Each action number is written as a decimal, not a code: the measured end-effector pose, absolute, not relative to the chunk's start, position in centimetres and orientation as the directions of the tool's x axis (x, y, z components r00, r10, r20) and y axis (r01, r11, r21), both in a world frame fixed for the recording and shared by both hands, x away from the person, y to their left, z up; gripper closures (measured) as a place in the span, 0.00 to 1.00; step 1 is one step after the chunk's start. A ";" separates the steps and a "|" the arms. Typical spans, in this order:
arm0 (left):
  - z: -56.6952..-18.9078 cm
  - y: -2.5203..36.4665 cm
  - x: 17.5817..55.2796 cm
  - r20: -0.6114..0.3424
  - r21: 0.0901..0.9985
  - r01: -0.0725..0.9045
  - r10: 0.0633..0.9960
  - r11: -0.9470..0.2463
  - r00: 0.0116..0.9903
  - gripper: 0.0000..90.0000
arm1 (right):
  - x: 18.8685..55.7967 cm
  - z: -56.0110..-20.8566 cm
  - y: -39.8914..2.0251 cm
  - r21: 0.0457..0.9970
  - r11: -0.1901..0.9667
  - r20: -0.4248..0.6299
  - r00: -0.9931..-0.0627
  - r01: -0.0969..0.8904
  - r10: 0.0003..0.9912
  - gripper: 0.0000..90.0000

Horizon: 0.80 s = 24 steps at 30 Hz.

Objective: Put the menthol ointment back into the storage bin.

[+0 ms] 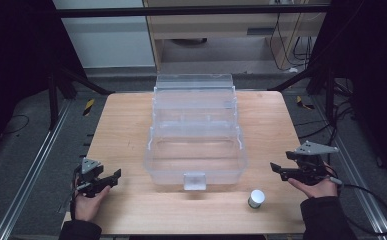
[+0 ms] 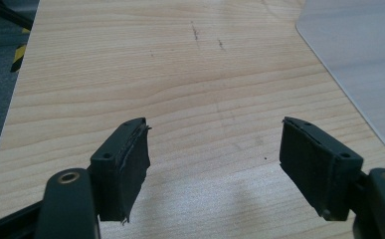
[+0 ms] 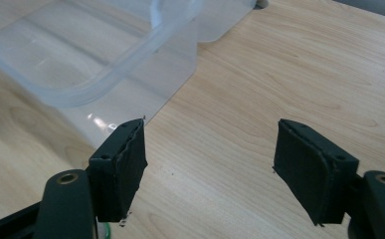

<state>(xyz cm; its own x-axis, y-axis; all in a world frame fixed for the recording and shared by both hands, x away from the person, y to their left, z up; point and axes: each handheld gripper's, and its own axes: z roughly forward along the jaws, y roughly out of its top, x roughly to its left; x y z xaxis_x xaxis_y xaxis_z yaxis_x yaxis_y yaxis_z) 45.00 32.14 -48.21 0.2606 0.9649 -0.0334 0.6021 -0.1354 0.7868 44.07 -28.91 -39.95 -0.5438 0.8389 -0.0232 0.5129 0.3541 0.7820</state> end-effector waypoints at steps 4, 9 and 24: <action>-48.3 32.0 45.0 -0.030 0.781 0.608 0.964 -0.143 0.265 0.30 | 43.8 -38.6 -28.1 0.776 0.388 -0.028 -0.588 0.498 0.809 0.31; -48.3 32.0 45.1 -0.030 0.779 0.610 0.962 -0.148 0.271 0.30 | 43.5 -37.2 -26.9 0.723 0.483 -0.077 -0.638 0.493 0.766 0.30; -48.5 31.8 45.2 -0.031 0.769 0.620 0.959 -0.158 0.283 0.30 | 43.4 -36.7 -23.6 0.551 0.702 -0.131 -0.784 0.451 0.606 0.28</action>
<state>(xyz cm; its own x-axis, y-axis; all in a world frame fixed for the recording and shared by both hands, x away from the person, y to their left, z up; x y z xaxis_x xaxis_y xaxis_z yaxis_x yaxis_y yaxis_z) 45.17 31.83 -48.47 0.2827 0.9587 -0.0314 0.6198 -0.1576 0.7688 43.39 -23.59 -36.66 -0.7844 0.6063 -0.1311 0.4509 0.7025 0.5506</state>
